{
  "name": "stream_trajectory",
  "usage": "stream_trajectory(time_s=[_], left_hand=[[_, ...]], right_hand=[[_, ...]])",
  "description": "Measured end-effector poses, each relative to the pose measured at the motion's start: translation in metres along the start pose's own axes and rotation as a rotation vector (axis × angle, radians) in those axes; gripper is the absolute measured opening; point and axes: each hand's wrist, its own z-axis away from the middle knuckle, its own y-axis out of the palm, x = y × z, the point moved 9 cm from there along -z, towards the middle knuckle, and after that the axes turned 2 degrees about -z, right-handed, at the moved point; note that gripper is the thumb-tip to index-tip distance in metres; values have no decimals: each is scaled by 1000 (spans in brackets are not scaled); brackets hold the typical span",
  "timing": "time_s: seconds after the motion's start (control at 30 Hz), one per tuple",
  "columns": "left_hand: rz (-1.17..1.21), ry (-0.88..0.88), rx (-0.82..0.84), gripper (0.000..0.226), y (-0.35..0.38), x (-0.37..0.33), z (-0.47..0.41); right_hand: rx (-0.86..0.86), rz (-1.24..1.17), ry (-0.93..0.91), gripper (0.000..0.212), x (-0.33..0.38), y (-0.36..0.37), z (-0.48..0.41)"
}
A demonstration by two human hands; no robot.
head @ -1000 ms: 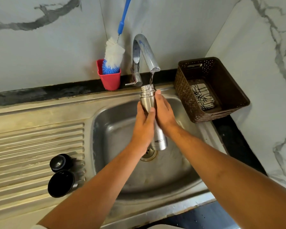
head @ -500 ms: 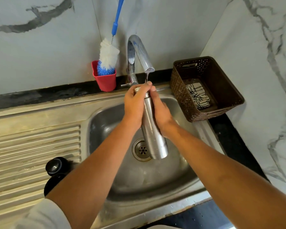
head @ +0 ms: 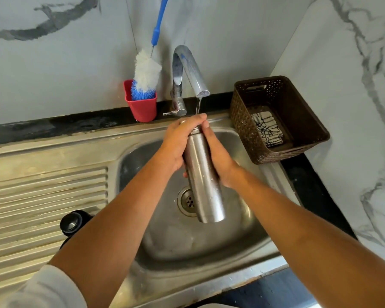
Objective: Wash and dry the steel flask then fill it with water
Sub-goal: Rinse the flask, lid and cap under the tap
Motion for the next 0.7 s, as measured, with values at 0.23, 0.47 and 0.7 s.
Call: stream_trajectory(time_s=[0.23,0.47,0.7], left_hand=[[-222,265,-466,35,-6,-3,21],[167,13,190,20,18,0,-4],[6,238,-225,28,1,-11,2]], right_hand=[[-494,250,-172,91,-27,-24,7],[25,-148,69,99,-16,-1,12],[-359,143,-64,99,-5,-23,1]])
